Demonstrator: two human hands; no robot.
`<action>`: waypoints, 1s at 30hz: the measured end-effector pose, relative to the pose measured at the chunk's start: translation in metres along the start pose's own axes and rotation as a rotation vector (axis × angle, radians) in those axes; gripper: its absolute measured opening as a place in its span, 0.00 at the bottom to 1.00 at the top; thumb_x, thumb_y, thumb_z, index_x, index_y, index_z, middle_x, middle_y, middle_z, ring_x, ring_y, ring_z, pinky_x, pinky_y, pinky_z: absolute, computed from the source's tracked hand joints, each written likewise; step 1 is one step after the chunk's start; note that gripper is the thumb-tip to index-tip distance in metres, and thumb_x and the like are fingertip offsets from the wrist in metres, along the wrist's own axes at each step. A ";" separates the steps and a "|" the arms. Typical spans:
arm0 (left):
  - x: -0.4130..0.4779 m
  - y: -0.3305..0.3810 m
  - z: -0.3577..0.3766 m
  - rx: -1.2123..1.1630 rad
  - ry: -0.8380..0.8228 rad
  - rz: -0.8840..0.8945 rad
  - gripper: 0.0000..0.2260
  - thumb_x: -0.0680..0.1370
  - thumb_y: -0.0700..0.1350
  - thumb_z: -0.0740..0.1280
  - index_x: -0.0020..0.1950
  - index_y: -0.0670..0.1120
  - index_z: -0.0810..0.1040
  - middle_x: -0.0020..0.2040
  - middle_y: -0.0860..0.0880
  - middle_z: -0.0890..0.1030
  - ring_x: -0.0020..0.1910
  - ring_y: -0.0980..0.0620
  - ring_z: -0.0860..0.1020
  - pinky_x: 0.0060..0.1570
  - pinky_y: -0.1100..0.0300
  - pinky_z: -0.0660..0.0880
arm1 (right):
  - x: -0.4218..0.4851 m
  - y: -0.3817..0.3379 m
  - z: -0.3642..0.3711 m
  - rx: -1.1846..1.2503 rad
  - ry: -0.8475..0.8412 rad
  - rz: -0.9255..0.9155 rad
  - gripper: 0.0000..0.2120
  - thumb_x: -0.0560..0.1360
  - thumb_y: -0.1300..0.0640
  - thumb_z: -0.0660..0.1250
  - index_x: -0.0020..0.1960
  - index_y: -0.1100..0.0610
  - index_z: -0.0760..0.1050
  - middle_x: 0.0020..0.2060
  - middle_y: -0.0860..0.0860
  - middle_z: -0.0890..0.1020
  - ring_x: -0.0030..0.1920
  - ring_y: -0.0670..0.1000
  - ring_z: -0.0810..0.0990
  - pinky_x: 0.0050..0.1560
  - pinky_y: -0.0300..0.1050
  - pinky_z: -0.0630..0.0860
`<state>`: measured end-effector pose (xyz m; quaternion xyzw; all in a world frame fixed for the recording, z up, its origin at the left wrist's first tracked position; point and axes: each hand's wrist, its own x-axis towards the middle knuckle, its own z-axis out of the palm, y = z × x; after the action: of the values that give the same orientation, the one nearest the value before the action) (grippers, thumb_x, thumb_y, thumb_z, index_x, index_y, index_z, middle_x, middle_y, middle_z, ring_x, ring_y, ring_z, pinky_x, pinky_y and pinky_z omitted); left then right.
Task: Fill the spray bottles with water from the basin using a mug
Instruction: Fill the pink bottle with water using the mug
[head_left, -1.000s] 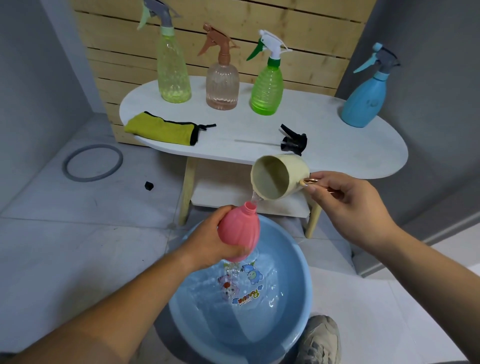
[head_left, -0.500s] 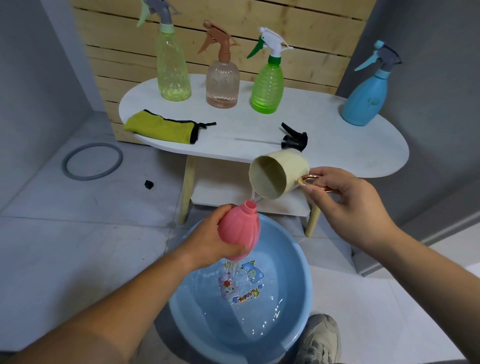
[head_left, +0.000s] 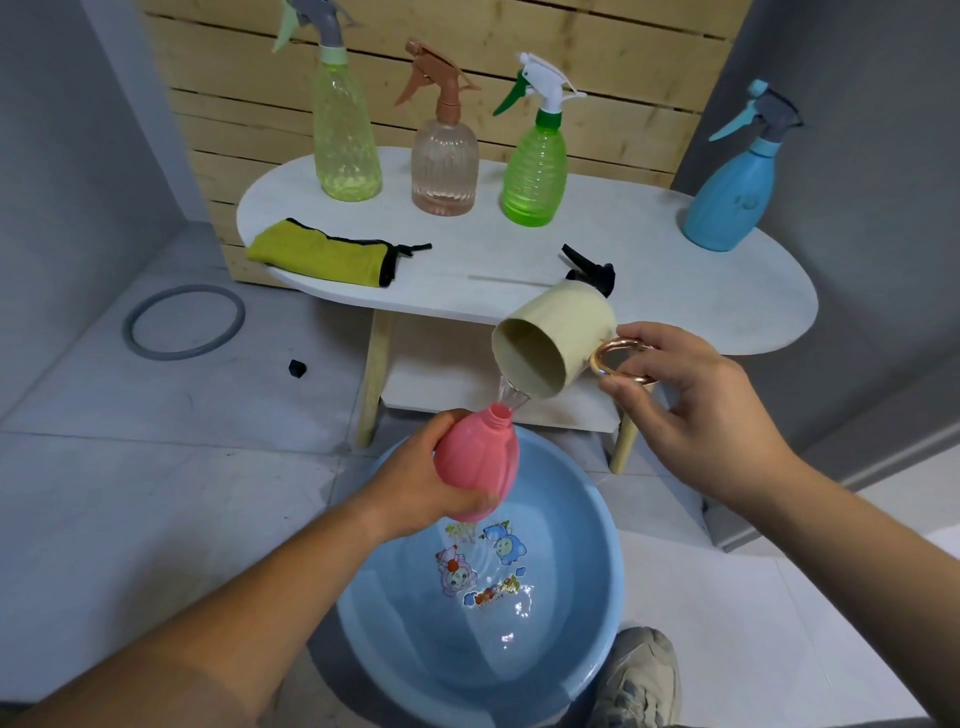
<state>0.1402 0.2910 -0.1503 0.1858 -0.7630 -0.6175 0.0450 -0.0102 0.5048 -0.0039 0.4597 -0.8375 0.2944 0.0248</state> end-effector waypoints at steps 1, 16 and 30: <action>0.000 0.000 0.000 0.000 -0.001 -0.002 0.36 0.63 0.48 0.85 0.61 0.71 0.70 0.60 0.65 0.76 0.57 0.61 0.77 0.41 0.67 0.80 | 0.000 0.000 0.000 -0.006 -0.001 -0.009 0.07 0.78 0.52 0.68 0.47 0.52 0.84 0.62 0.50 0.79 0.62 0.53 0.77 0.62 0.52 0.74; -0.001 -0.001 0.003 -0.035 -0.004 -0.058 0.40 0.63 0.47 0.86 0.67 0.67 0.69 0.62 0.63 0.75 0.56 0.58 0.78 0.38 0.68 0.80 | -0.001 0.001 0.007 -0.159 0.055 -0.237 0.10 0.77 0.54 0.69 0.45 0.60 0.83 0.62 0.58 0.79 0.55 0.60 0.77 0.59 0.47 0.69; 0.000 -0.008 0.000 -0.045 0.035 -0.034 0.37 0.64 0.43 0.85 0.63 0.66 0.71 0.60 0.64 0.76 0.55 0.64 0.77 0.37 0.70 0.79 | -0.004 0.007 0.034 0.191 0.014 0.113 0.07 0.77 0.52 0.69 0.47 0.50 0.86 0.56 0.45 0.82 0.58 0.42 0.79 0.55 0.35 0.74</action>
<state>0.1422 0.2892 -0.1579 0.2085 -0.7446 -0.6320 0.0518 -0.0056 0.4930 -0.0364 0.4101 -0.8299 0.3772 -0.0298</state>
